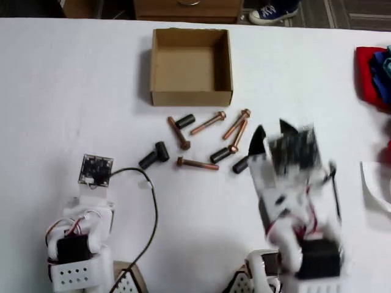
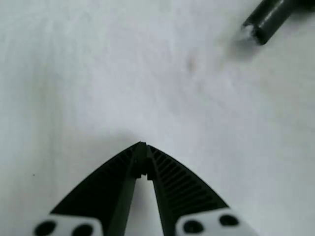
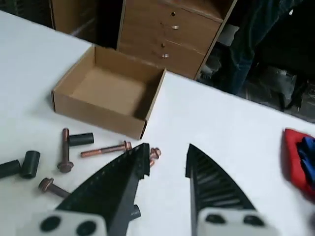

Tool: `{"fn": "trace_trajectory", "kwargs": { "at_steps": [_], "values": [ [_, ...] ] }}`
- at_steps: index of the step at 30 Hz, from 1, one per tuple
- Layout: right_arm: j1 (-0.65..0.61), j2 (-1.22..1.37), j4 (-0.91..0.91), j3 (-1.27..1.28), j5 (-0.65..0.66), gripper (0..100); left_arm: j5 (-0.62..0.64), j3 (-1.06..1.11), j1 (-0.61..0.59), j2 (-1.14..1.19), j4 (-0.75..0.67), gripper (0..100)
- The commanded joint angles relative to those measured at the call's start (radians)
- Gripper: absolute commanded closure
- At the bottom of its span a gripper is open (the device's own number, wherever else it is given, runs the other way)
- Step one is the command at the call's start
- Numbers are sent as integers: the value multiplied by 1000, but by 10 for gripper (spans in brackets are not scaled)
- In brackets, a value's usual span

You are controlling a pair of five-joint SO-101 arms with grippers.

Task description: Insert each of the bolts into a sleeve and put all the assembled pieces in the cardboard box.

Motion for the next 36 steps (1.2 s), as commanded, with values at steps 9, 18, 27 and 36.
{"fn": "trace_trajectory", "kwargs": {
  "at_steps": [9, 18, 27, 36],
  "values": [
    [4, 978, 437, -537, 5, 877, -5, 19, -8, -26, 3, 973],
    [-19, 1353, 415, -606, 3, 876, -5, 19, -8, -26, 3, 973],
    [-41, 1451, 475, -818, -310, 875, -5, 19, -8, -26, 3, 973],
    [-53, 1647, 550, -856, -430, 875, -5, 19, -8, -26, 3, 973]
  ]
}}
